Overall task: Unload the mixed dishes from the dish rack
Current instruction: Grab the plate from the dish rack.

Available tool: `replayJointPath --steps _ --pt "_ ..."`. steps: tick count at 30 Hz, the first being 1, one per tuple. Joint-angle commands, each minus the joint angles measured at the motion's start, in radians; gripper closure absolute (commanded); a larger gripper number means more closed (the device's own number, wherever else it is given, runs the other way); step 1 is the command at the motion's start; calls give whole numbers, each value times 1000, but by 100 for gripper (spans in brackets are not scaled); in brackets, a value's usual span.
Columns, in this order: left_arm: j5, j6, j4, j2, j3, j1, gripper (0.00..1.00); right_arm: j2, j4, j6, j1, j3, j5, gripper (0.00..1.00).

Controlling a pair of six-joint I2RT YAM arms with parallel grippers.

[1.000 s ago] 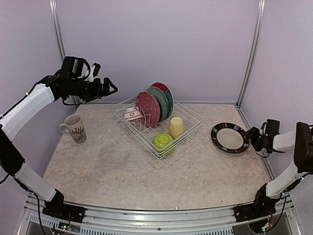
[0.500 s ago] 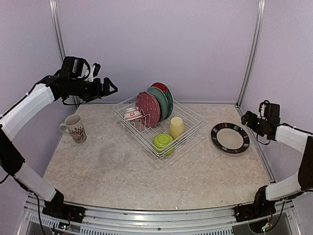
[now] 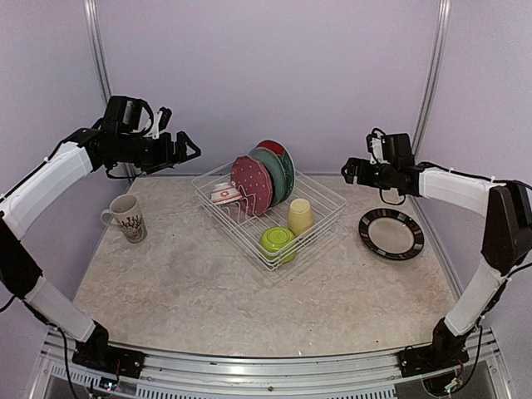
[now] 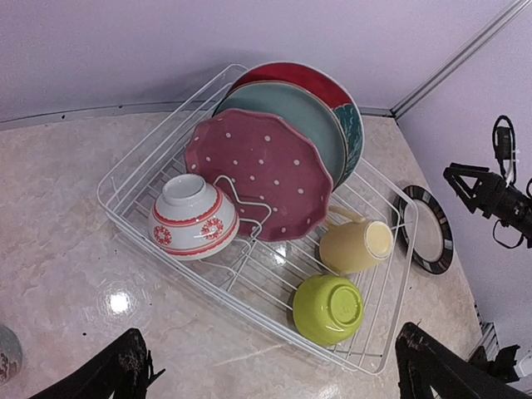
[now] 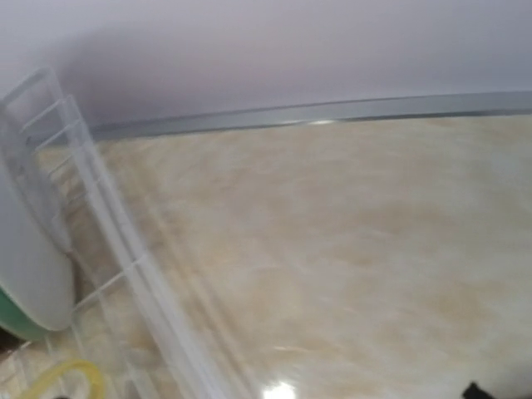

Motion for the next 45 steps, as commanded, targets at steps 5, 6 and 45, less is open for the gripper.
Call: replayJointPath --steps 5,6,45 --pt "46 -10 -7 -7 32 4 1 243 -99 -63 166 263 63 0" --pt "53 -13 -7 -7 33 9 1 269 -100 -66 177 290 59 1" --pt "195 -104 46 -5 4 156 1 797 -193 -193 256 1005 34 84"
